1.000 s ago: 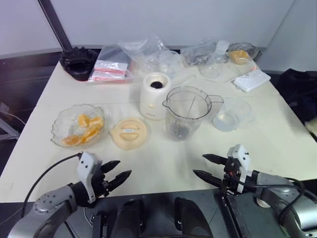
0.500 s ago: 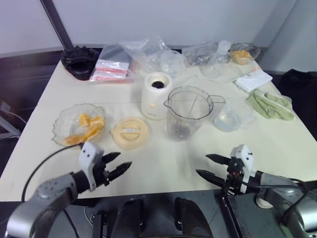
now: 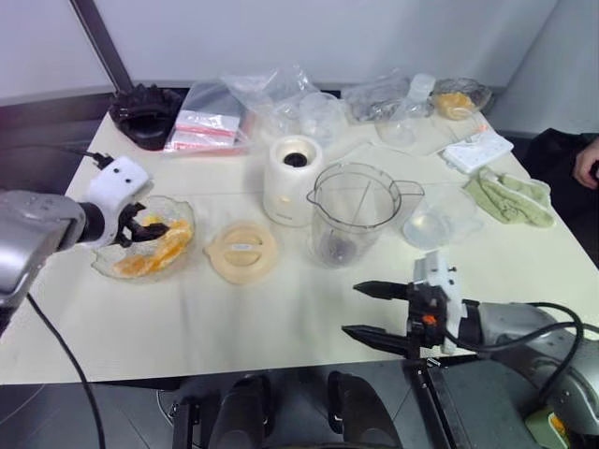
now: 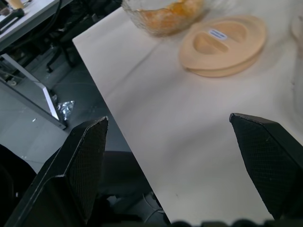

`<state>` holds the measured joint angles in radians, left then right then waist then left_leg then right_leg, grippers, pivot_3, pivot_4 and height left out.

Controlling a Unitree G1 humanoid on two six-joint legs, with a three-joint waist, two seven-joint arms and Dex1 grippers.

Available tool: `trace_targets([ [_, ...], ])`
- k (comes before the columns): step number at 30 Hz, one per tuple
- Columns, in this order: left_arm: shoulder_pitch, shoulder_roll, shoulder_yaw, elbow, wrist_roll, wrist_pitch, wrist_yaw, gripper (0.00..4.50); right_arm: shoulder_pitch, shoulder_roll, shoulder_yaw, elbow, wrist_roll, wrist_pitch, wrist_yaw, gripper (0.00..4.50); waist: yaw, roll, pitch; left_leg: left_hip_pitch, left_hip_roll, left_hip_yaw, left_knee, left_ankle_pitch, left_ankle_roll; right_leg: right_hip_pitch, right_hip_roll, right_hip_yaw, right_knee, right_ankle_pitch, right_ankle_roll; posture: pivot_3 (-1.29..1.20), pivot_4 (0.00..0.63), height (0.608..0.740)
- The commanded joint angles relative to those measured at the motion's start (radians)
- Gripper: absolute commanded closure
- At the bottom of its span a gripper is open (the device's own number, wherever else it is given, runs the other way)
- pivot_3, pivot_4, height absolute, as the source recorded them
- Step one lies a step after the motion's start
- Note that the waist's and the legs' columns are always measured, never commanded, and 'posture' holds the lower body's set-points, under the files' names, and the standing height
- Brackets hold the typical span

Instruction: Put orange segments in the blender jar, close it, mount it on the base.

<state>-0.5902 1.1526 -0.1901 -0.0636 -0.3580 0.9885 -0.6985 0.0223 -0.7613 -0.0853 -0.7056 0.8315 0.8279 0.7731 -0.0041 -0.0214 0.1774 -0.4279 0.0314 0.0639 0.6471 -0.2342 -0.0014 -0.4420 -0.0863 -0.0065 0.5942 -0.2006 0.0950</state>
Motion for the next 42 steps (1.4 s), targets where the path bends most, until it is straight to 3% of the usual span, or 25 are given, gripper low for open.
trace_targets([
  [1,-0.073,-0.023,-0.084,0.115,0.123,-0.059,-0.037,1.32,-0.026,-0.002,-0.001,-0.053,0.039,0.011,-0.021,0.21,0.003,-0.005,0.002,0.0,0.0,0.0,0.001,0.0,0.0,0.0,0.0,0.0,0.0,0.0,0.0,0.0,0.15,0.74],
  [8,-0.188,-0.13,-0.275,0.357,0.35,-0.229,-0.155,1.32,-0.039,-0.021,0.004,-0.045,0.028,0.026,-0.042,0.21,0.018,-0.007,0.002,0.0,0.001,0.001,0.004,0.0,0.0,0.0,-0.001,0.0,0.001,0.001,-0.002,0.0,0.15,0.74],
  [17,-0.227,-0.237,-0.266,0.482,0.461,-0.278,-0.2,1.32,-0.002,-0.044,-0.025,-0.053,0.025,0.021,-0.06,0.21,0.018,-0.008,0.002,-0.002,0.001,0.001,0.005,0.0,0.0,0.0,-0.001,0.0,0.002,0.001,-0.001,0.0,0.15,0.74],
  [33,-0.254,-0.258,-0.18,0.291,0.472,-0.13,-0.305,1.32,0.013,-0.046,-0.013,-0.035,0.004,-0.007,-0.056,0.21,0.017,-0.008,0.002,-0.007,0.0,-0.003,0.017,-0.002,0.003,0.002,-0.001,0.0,0.005,0.002,-0.001,0.0,0.15,0.74],
  [42,-0.212,-0.289,-0.189,0.35,0.506,-0.165,-0.255,1.32,0.025,-0.05,-0.021,-0.04,0.004,-0.005,-0.057,0.21,0.017,-0.008,0.002,-0.006,0.001,-0.004,0.018,-0.001,0.003,0.0,0.001,0.0,0.009,0.002,-0.001,0.0,0.15,0.74],
])
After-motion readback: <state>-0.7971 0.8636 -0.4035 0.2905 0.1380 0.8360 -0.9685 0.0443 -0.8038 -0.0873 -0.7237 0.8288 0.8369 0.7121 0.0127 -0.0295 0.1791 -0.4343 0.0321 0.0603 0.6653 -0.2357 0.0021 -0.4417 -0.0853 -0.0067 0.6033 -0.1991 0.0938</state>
